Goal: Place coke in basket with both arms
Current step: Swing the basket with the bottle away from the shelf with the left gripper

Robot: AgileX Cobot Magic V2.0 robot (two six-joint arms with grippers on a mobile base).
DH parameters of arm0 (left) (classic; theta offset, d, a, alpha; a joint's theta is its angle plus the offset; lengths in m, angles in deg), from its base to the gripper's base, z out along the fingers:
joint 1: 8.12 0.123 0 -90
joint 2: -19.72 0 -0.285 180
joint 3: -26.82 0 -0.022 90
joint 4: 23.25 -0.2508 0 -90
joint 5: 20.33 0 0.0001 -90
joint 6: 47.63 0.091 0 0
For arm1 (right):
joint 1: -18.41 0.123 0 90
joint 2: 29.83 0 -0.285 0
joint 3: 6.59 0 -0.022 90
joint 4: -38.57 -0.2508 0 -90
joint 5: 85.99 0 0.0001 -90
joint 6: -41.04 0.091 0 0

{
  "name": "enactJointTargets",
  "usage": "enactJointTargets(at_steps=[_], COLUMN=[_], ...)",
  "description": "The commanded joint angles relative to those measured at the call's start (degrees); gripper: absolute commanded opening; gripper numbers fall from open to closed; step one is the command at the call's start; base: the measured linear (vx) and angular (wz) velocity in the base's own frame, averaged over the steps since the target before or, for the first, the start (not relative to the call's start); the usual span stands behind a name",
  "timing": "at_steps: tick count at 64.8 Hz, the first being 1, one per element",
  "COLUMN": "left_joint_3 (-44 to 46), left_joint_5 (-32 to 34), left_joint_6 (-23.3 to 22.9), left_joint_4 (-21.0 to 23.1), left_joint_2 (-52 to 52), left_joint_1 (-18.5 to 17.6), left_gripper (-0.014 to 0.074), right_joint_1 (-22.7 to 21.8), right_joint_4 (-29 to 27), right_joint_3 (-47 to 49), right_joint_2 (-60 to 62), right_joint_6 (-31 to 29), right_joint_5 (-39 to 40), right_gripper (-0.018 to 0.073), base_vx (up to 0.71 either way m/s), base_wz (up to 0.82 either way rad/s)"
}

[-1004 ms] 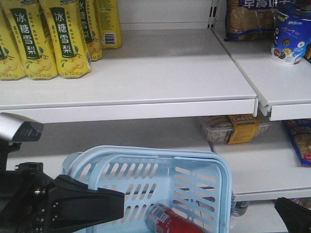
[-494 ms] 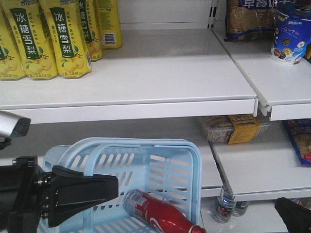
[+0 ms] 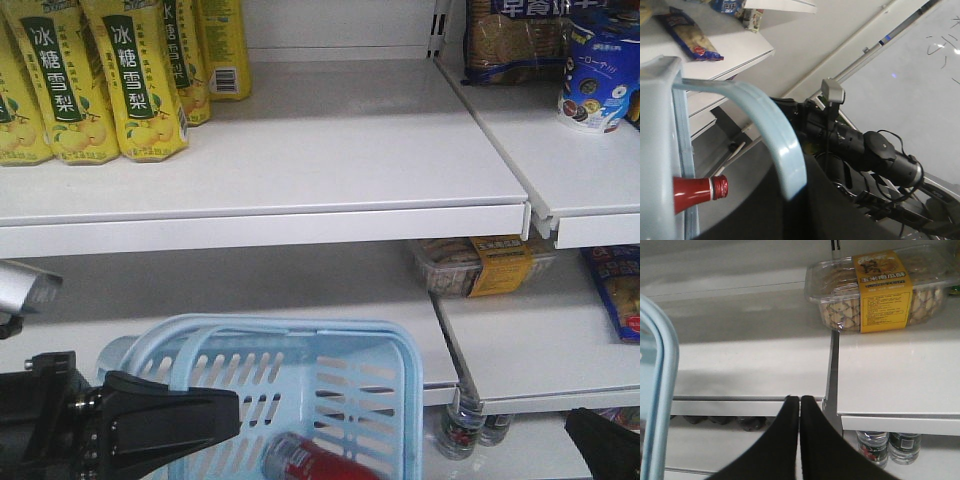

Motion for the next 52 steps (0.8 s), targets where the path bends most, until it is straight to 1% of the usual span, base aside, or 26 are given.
enactJointTargets(at_steps=[1, 4, 12, 16, 25, 33, 52], left_joint_3=[0.3, 0.0, -0.5, -0.8, -2.2, -4.4, -8.8], left_joint_5=[-0.8, -1.8, -5.1, -6.2, -7.9, -11.0, -15.7], left_joint_6=[0.8, 1.0, 3.9, 4.5, 4.8, 5.0, 4.9], left_joint_4=[7.1, 7.1, 7.0, 7.1, 7.1, 7.2, 7.2], left_joint_2=[-2.3, -2.5, -4.8, -6.0, -8.7, -10.7, -15.6], left_joint_1=[-0.2, -0.2, -0.2, -0.2, -0.2, -0.1, -0.1], left_gripper=[-0.0008, -0.0008, -0.0008, -0.0008, -0.0008, -0.0008, -0.0008], right_joint_1=[-0.2, -0.2, -0.2, -0.2, -0.2, -0.2, -0.2], right_joint_4=[-0.1, -0.1, -0.1, -0.1, -0.1, -0.1, -0.1], right_joint_3=[1.6, 1.6, 1.6, 1.6, 1.6, 1.6, 1.6], right_joint_2=[-0.2, -0.2, -0.2, -0.2, -0.2, -0.2, -0.2], right_joint_6=[-0.3, -0.3, -0.3, -0.3, -0.3, -0.3, -0.3], right_joint_5=[0.8, 0.8, 0.8, 0.8, 0.8, 0.8, 0.7], right_gripper=[-0.0005, -0.0005, -0.0005, -0.0005, -0.0005, -0.0005, -0.0005], base_vx=[0.00, 0.00, 0.00, 0.00, 0.00, 0.00, 0.00], base_wz=[0.00, 0.00, 0.00, 0.00, 0.00, 0.00, 0.00])
